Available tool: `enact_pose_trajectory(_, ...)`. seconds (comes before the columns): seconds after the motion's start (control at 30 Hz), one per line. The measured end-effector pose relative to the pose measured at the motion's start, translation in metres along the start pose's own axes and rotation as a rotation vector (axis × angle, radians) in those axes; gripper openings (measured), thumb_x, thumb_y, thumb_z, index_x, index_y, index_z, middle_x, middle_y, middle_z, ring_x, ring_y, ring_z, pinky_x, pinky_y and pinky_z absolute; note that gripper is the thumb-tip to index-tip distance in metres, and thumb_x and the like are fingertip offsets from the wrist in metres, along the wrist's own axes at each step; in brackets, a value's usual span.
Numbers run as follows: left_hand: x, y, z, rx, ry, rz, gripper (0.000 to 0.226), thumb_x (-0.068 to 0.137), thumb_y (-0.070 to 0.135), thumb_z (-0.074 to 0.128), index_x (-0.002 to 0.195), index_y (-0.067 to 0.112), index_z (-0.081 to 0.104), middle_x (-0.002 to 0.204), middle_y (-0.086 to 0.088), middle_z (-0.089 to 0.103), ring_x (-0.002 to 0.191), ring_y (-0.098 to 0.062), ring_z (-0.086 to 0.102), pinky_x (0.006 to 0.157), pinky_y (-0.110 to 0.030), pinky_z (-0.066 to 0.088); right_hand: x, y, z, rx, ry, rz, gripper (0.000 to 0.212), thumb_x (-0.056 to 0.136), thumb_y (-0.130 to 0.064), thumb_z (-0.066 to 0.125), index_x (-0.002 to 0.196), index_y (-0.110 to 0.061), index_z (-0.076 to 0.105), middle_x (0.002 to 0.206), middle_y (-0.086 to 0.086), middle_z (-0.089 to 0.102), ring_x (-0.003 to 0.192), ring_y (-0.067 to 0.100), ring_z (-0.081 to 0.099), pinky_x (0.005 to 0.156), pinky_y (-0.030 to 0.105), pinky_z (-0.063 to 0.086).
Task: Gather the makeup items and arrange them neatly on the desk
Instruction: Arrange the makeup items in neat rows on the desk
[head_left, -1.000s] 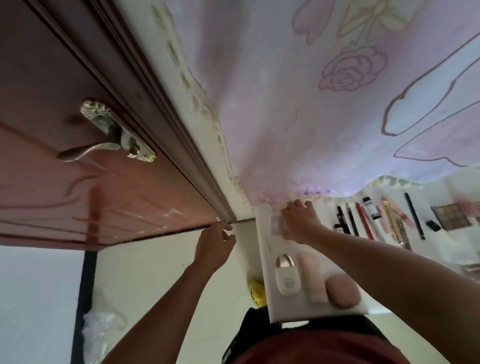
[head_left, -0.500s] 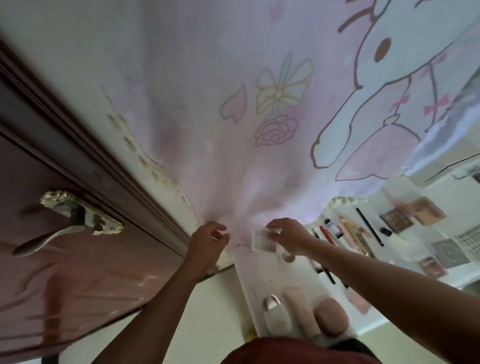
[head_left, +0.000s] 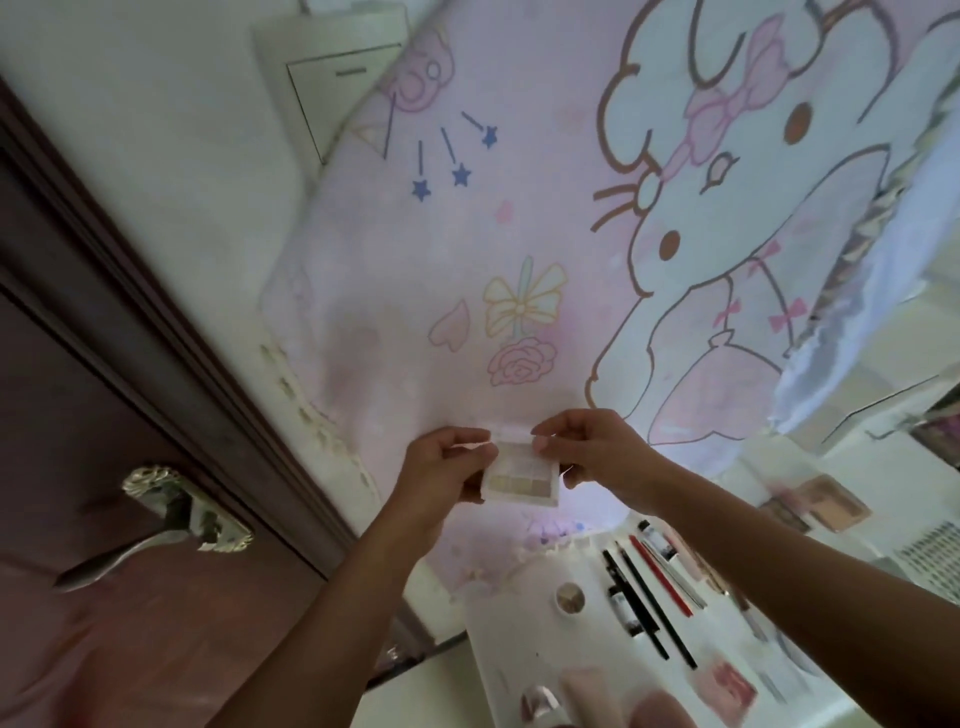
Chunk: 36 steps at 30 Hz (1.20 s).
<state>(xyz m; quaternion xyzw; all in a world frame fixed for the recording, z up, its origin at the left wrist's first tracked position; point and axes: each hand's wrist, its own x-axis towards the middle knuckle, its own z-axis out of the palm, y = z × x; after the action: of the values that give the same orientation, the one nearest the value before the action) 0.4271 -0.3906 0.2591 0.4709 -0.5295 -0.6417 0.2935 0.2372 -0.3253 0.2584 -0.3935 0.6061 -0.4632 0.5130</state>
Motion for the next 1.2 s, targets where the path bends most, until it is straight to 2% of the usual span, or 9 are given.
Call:
enact_pose_trajectory(0.2, -0.01, 0.02, -0.007, -0.228, 0.046, -0.063, 0.014, 0.086, -0.001, 0.064, 0.1, 0.003, 0.065, 0.077, -0.01, 0.066, 0.058, -0.017, 0.062, 0.046, -0.023, 0.049, -0.015, -0.018, -0.005, -0.054, -0.129, -0.097, 0.037, 0.083, -0.009, 0.074, 0.119, -0.011, 0.064, 0.104, 0.003, 0.073, 0.092, 0.019, 0.07, 0.076, 0.028, 0.055)
enact_pose_trajectory(0.33, -0.02, 0.021, -0.008, -0.282, 0.016, -0.076, 0.01, 0.087, -0.002, 0.063, 0.096, 0.003, 0.064, 0.074, -0.01, 0.065, 0.052, -0.013, 0.063, 0.048, -0.024, 0.051, -0.028, -0.018, -0.002, -0.144, -0.179, -0.122, 0.053, 0.074, -0.007, 0.081, 0.124, -0.013, 0.063, 0.105, 0.004, 0.075, 0.101, 0.015, 0.07, 0.09, 0.027, 0.054)
enact_pose_trajectory(0.53, -0.029, 0.018, -0.012, -0.357, -0.067, -0.066, 0.016, 0.088, -0.003, 0.061, 0.104, -0.005, 0.062, 0.086, -0.014, 0.066, 0.063, -0.016, 0.067, 0.057, -0.025, 0.056, -0.034, -0.012, 0.003, -0.074, -0.084, -0.152, 0.046, 0.071, -0.004, 0.082, 0.115, -0.007, 0.069, 0.093, 0.006, 0.076, 0.08, 0.016, 0.07, 0.073, 0.024, 0.054)
enact_pose_trajectory(0.63, -0.031, 0.018, -0.016, -0.405, -0.108, 0.003, 0.016, 0.085, 0.0, 0.062, 0.101, -0.004, 0.063, 0.092, -0.014, 0.067, 0.075, -0.019, 0.067, 0.069, -0.027, 0.059, -0.035, -0.013, 0.005, -0.027, -0.048, -0.146, 0.035, 0.077, -0.01, 0.078, 0.111, -0.009, 0.071, 0.094, 0.003, 0.076, 0.085, 0.014, 0.071, 0.073, 0.023, 0.055)
enact_pose_trajectory(0.77, -0.033, 0.016, -0.02, -0.322, -0.128, 0.076, 0.042, 0.065, 0.005, 0.076, 0.104, -0.001, 0.065, 0.098, -0.015, 0.065, 0.089, -0.024, 0.065, 0.092, -0.035, 0.054, -0.036, -0.012, 0.007, 0.043, -0.013, -0.115, 0.047, 0.064, -0.03, 0.079, 0.106, -0.01, 0.072, 0.096, 0.007, 0.076, 0.093, 0.021, 0.072, 0.076, 0.028, 0.055)
enact_pose_trajectory(0.87, -0.036, 0.012, -0.02, -0.231, -0.127, 0.083, 0.045, 0.061, 0.005, 0.079, 0.105, 0.003, 0.067, 0.101, -0.016, 0.065, 0.094, -0.023, 0.063, 0.102, -0.038, 0.048, -0.038, -0.01, 0.009, 0.02, -0.024, -0.126, 0.046, 0.065, -0.031, 0.079, 0.106, -0.01, 0.073, 0.095, 0.007, 0.076, 0.093, 0.021, 0.072, 0.076, 0.028, 0.056)
enact_pose_trajectory(0.97, -0.037, 0.008, -0.021, -0.224, -0.135, 0.085, 0.049, 0.059, 0.005, 0.082, 0.106, 0.003, 0.067, 0.097, -0.013, 0.07, 0.093, -0.02, 0.066, 0.101, -0.035, 0.049, -0.04, -0.007, 0.01, -0.04, -0.042, -0.152, 0.035, 0.076, -0.022, 0.078, 0.108, -0.009, 0.073, 0.094, 0.005, 0.076, 0.089, 0.019, 0.071, 0.076, 0.026, 0.056)
enact_pose_trajectory(1.1, -0.038, 0.003, -0.02, -0.254, -0.142, 0.099, 0.049, 0.057, 0.003, 0.076, 0.105, 0.004, 0.067, 0.093, -0.008, 0.074, 0.088, -0.017, 0.068, 0.087, -0.026, 0.055, -0.042, -0.006, 0.007, -0.097, -0.055, -0.185, 0.049, 0.064, -0.032, 0.08, 0.108, -0.01, 0.074, 0.089, 0.006, 0.076, 0.078, 0.023, 0.07, 0.075, 0.022, 0.054)
enact_pose_trajectory(1.2, -0.039, 0.001, -0.019, -0.252, -0.146, 0.114, 0.052, 0.056, 0.001, 0.077, 0.107, 0.004, 0.067, 0.096, -0.01, 0.072, 0.09, -0.02, 0.067, 0.081, -0.024, 0.055, -0.042, -0.006, 0.004, -0.106, -0.083, -0.184, 0.039, 0.071, -0.016, 0.081, 0.109, -0.008, 0.073, 0.089, 0.008, 0.076, 0.077, 0.016, 0.071, 0.075, 0.019, 0.052)
